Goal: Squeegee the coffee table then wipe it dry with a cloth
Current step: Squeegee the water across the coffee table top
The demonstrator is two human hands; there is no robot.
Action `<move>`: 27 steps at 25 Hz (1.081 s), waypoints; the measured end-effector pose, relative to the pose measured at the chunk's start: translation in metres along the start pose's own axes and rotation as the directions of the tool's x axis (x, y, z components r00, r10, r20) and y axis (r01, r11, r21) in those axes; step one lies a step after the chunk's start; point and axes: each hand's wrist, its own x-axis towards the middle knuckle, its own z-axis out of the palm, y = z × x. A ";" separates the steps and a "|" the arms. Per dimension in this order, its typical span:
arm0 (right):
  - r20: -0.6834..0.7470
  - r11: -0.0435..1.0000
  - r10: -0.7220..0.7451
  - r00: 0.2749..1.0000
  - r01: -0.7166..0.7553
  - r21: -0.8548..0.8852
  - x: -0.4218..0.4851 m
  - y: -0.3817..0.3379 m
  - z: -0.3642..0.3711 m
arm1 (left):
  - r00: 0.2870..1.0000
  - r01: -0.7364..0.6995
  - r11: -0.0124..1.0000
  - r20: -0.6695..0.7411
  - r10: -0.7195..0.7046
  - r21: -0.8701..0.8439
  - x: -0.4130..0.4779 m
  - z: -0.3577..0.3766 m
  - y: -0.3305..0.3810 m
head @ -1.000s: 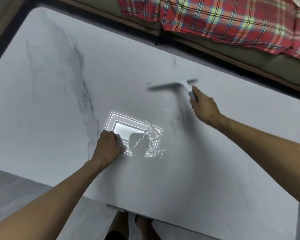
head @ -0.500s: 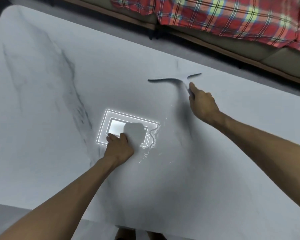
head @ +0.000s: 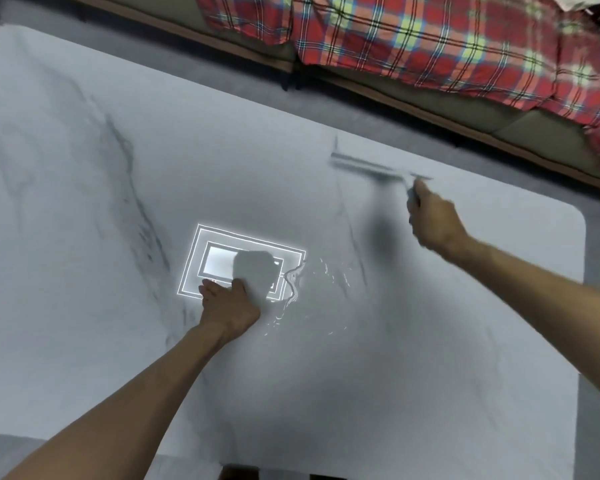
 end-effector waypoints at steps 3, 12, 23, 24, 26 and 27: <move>0.013 0.979 0.163 0.986 -0.164 0.124 0.048 -0.017 0.002 | 0.994 0.033 0.990 -0.102 -0.047 -0.137 0.003 0.006 0.001; 0.354 0.997 0.074 0.932 -0.058 -0.055 -0.104 0.028 0.045 | 0.948 -0.117 0.992 -0.293 0.126 0.047 -0.044 0.020 -0.008; 0.136 1.000 -0.013 0.991 0.011 0.019 0.037 -0.058 0.035 | 0.984 0.041 0.998 -0.174 -0.050 -0.051 -0.069 0.111 -0.064; 0.136 0.998 -0.066 0.988 0.067 -0.008 0.027 -0.060 0.048 | 0.986 0.043 0.998 -0.162 -0.051 -0.049 -0.067 0.110 -0.064; 0.151 0.968 -0.225 0.963 0.238 -0.080 -0.004 -0.049 0.072 | 0.987 0.026 0.999 -0.160 -0.030 -0.029 -0.066 0.109 -0.062; 0.177 0.942 -0.298 0.938 0.319 -0.105 -0.022 -0.039 0.081 | 0.987 0.022 0.999 -0.160 -0.026 -0.029 -0.067 0.110 -0.063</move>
